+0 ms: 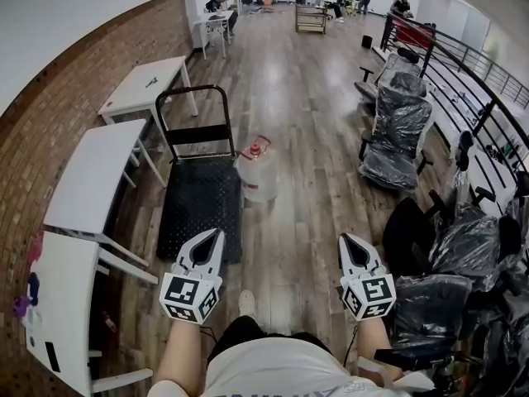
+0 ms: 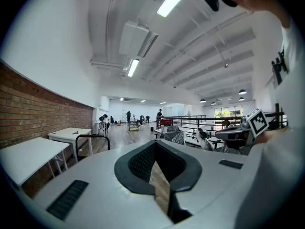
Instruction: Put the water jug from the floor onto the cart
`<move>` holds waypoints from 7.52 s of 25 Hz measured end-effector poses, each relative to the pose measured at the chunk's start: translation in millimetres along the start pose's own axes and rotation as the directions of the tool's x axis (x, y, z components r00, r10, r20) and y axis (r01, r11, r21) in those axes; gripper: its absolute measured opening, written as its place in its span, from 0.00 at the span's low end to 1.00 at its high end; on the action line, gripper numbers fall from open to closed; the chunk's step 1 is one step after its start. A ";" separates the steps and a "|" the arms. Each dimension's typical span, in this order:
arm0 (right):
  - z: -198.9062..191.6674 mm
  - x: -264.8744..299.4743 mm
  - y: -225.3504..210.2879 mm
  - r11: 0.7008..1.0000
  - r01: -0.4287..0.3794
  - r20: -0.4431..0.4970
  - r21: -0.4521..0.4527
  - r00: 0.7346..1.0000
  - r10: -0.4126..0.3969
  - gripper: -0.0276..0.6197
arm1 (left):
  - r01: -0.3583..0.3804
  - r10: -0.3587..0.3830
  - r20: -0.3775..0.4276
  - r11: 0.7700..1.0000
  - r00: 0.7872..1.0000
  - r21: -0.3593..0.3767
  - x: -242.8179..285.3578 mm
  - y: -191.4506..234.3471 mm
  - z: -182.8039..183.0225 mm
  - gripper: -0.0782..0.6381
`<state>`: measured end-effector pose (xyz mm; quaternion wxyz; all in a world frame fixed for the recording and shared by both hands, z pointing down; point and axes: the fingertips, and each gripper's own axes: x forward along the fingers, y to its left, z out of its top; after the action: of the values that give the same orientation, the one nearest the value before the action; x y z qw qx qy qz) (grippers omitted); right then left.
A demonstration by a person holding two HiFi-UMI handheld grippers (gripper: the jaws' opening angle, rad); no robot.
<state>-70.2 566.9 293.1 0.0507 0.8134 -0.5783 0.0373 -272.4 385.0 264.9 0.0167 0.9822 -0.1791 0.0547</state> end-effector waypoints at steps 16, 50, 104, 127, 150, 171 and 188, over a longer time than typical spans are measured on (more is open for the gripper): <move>-2.7 101.2 -44.6 0.998 0.054 -0.072 -0.015 0.996 -0.055 0.05 | 0.089 -0.091 -0.028 0.995 0.995 -0.042 129.3 53.2 -5.8 0.11; 20.1 433.4 -111.3 0.989 -0.148 -0.059 -0.016 0.987 0.147 0.05 | -0.095 0.091 -0.049 0.993 0.995 -0.077 343.7 250.9 3.8 0.11; -145.4 820.9 -56.8 0.761 -0.647 -0.470 -0.043 0.686 0.556 0.13 | -0.506 0.437 -0.316 0.843 0.842 -0.181 482.2 440.0 -113.9 0.11; -419.4 861.1 -21.2 0.645 -0.761 -0.711 -0.069 0.491 0.504 0.54 | -0.645 0.510 -0.462 0.738 0.726 -0.198 480.3 431.2 -259.1 0.11; -441.6 854.2 -46.0 0.722 -0.689 -0.746 -0.070 0.517 0.421 0.53 | -0.677 0.541 -0.457 0.705 0.706 -0.211 442.7 428.9 -258.9 0.11; -202.8 835.8 70.1 0.495 -0.853 -0.720 -0.164 0.447 0.530 0.53 | -0.844 0.739 -0.410 0.490 0.535 -0.218 325.7 451.4 -200.2 0.11; -238.3 814.1 335.5 0.191 -0.969 -0.700 -0.156 0.245 0.671 0.53 | -0.934 0.810 -0.470 0.263 0.350 -0.243 178.5 422.8 -225.5 0.11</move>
<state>-120.3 -275.3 639.8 0.4035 0.2450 -0.8774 0.0859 -278.8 -61.2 514.7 0.2452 0.6601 -0.6976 0.1325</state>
